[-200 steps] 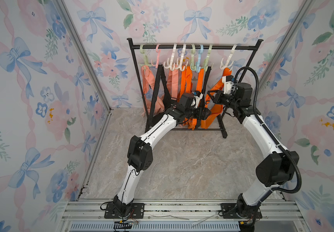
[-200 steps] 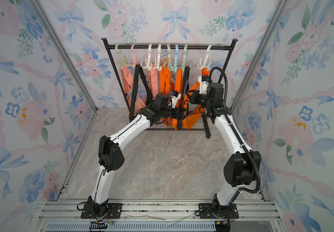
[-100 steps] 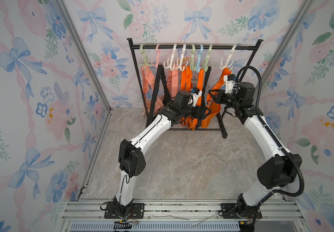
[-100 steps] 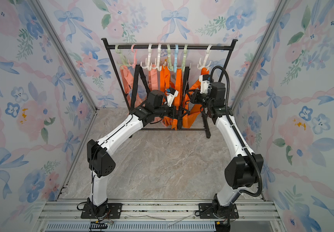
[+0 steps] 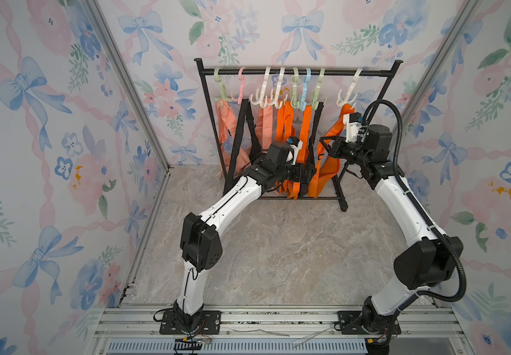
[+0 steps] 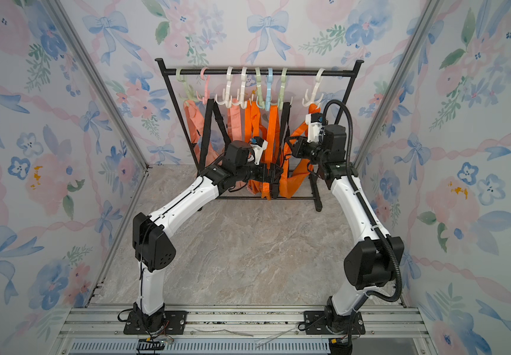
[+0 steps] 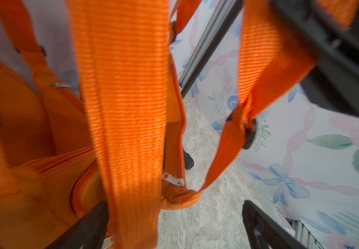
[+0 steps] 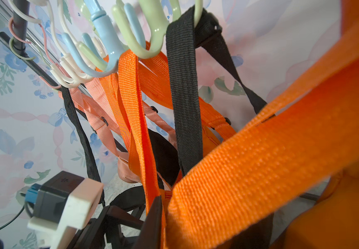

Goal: Take the bag off the hook
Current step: Pick up the bag from the hook.

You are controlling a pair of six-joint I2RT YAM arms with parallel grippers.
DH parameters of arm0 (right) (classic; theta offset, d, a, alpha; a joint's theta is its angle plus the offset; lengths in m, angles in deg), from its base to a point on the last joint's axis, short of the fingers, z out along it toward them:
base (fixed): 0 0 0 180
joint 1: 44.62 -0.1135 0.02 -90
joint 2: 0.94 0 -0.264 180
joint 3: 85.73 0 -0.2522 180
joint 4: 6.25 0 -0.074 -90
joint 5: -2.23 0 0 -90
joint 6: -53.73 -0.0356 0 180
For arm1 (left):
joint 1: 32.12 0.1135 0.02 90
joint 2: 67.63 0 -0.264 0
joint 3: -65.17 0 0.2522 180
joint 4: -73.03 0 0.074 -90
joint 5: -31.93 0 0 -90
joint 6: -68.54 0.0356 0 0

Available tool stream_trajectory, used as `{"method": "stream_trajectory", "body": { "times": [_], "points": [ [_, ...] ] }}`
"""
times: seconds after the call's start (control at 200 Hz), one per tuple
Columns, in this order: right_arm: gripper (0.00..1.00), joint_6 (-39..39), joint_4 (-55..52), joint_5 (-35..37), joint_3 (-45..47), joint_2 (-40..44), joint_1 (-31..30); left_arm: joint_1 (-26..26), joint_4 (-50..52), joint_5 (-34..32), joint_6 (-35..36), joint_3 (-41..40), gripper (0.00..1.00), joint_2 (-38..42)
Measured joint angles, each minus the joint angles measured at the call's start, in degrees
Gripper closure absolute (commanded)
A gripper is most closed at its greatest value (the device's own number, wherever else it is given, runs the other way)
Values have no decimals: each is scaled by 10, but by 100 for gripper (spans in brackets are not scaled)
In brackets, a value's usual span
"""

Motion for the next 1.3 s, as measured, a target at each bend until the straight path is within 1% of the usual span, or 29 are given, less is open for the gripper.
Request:
{"method": "stream_trajectory", "body": {
  "times": [0.075, 0.175, 0.38, 0.525, 0.55, 0.58, 0.62, 0.655, 0.675, 0.78, 0.91, 0.99, 1.05, 1.105, 1.205, 1.27, 1.295],
  "points": [
    [85, 0, 0, 0, 0, 0, 0, 2, 5, -20, 7, -16, 2, 15],
    [85, 0, 0, 0, 0, 0, 0, -6, 4, -19, 22, -18, 2, 29],
    [84, 0, 0, 0, 0, 0, 0, -40, 2, 30, 44, 12, 2, 23],
    [84, 0, 0, 0, 0, 0, 0, -52, 0, 57, 49, 45, 8, -11],
    [84, 0, 0, 0, 0, 0, 0, -52, 0, 59, 50, 50, 12, -18],
    [84, 0, 0, 0, 0, 0, 0, -52, 0, 60, 51, 56, 20, -27],
    [84, 0, 0, -1, 0, 0, 0, -51, 2, 61, 52, 66, 28, -41],
    [84, 0, 0, -2, 0, 0, 0, -50, 2, 63, 53, 74, 41, -52],
    [84, 0, 0, -3, 0, 1, 0, -50, 2, 64, 50, 80, 46, -59],
    [84, 0, -5, -5, 0, 8, 0, -49, 3, 67, 52, 108, 59, -88],
    [84, 0, -7, -5, 2, 28, 0, -47, 3, 73, 45, 132, 69, -105],
    [84, 0, -7, -5, 6, 44, 0, -45, 2, 76, 41, 138, 69, -106],
    [84, 0, -7, -5, 8, 53, 0, -43, 2, 77, 37, 143, 64, -106],
    [84, 0, -6, -5, 11, 58, 0, -41, 2, 78, 36, 147, 65, -106],
    [84, 0, -6, -5, 22, 64, 0, -40, 2, 78, 30, 156, 75, -107],
    [84, 0, -7, -5, 27, 64, 0, -39, 2, 81, 26, 163, 86, -110],
    [84, 0, -7, -5, 29, 64, 0, -39, 2, 82, 29, 165, 88, -110]
  ]
}}
